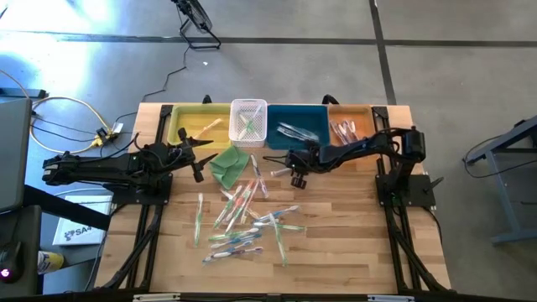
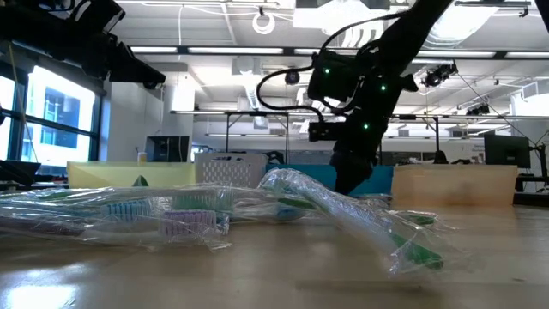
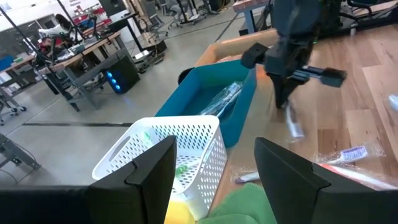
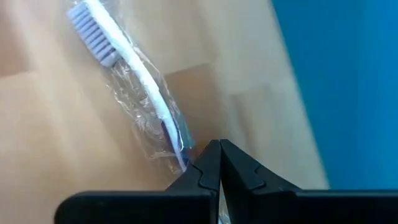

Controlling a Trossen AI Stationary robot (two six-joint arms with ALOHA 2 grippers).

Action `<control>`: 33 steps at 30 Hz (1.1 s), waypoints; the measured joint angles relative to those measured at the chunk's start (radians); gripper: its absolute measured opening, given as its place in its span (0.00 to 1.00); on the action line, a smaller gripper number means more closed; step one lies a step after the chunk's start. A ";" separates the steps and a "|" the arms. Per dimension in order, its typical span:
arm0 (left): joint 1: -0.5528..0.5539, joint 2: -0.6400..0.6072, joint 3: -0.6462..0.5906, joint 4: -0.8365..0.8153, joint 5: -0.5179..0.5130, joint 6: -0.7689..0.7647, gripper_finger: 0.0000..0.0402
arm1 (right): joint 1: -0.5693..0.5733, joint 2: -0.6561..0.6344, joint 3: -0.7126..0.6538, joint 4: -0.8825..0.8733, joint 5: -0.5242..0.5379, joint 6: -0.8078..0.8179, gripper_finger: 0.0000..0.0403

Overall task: Pick & Place Toothbrushes
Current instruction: Put the violet toothbrush into the orange bin

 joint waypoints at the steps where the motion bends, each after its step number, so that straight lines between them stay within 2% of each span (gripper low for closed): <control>1: 0.000 0.000 0.000 0.000 0.000 0.000 0.53 | 0.009 -0.003 0.000 0.000 -0.012 0.015 0.00; 8: 0.000 0.000 0.000 0.000 0.001 0.000 0.53 | 0.072 -0.036 0.000 -0.019 -0.148 0.117 0.00; 10: 0.000 0.000 0.000 0.000 0.001 0.000 0.53 | 0.085 -0.038 0.000 -0.016 -0.117 0.118 0.00; 15: 0.000 0.000 0.000 -0.002 0.004 0.000 0.53 | 0.092 -0.038 0.000 -0.015 0.055 0.083 0.00; 18: 0.000 0.000 0.000 -0.003 0.004 -0.001 0.53 | 0.085 -0.061 -0.001 -0.019 0.080 0.047 0.00; 23: 0.000 0.000 0.000 -0.018 0.004 -0.004 0.53 | 0.082 -0.143 0.000 -0.024 -0.021 -0.023 0.00; 27: 0.000 0.000 0.000 -0.023 0.003 -0.004 0.53 | 0.081 -0.219 0.000 -0.016 -0.158 -0.099 0.00; 33: 0.000 0.000 0.000 -0.021 0.003 -0.004 0.53 | 0.084 -0.244 0.000 -0.013 -0.207 -0.091 0.03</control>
